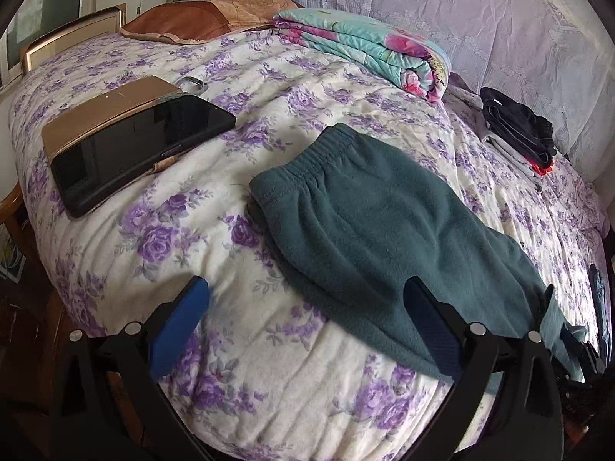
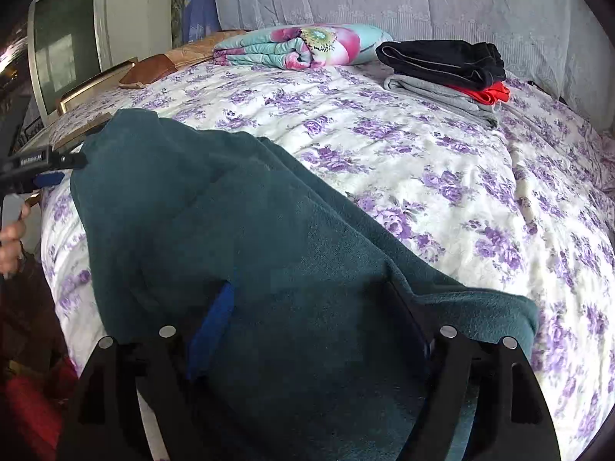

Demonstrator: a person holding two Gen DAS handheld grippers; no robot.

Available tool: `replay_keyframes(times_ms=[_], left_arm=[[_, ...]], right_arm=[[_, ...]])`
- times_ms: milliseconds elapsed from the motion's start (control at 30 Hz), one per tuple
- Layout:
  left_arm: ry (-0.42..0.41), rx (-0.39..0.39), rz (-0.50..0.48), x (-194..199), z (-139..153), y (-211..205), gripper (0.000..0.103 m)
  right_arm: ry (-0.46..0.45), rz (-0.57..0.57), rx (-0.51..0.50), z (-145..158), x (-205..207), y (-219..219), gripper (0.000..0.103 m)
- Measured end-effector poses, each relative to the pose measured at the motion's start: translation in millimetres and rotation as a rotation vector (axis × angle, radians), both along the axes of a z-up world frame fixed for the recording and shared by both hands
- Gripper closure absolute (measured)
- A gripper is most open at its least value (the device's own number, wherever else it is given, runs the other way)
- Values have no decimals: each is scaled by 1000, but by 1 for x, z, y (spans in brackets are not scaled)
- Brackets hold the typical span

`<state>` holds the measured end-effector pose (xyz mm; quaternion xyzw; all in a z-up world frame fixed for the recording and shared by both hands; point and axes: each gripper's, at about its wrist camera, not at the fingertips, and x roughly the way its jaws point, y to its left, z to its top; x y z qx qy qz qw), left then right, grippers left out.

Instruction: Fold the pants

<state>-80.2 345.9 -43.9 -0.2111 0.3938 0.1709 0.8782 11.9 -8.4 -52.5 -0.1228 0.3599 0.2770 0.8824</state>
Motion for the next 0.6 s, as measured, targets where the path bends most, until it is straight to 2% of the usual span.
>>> replay_keyframes(times_ms=[100, 267, 433, 600], left_arm=[[-4, -12, -12, 12, -2, 6, 4], [-109, -206, -46, 15, -8, 28, 5], [-141, -327, -82, 13, -8, 38, 5], [-151, -429, -94, 23, -7, 43, 5]], right_arm=[[-51, -20, 149, 17, -6, -21, 23], [-54, -145, 337, 27, -4, -73, 19], [11, -211, 430, 13, 7, -101, 19], [12, -202, 444, 8, 4, -101, 19]])
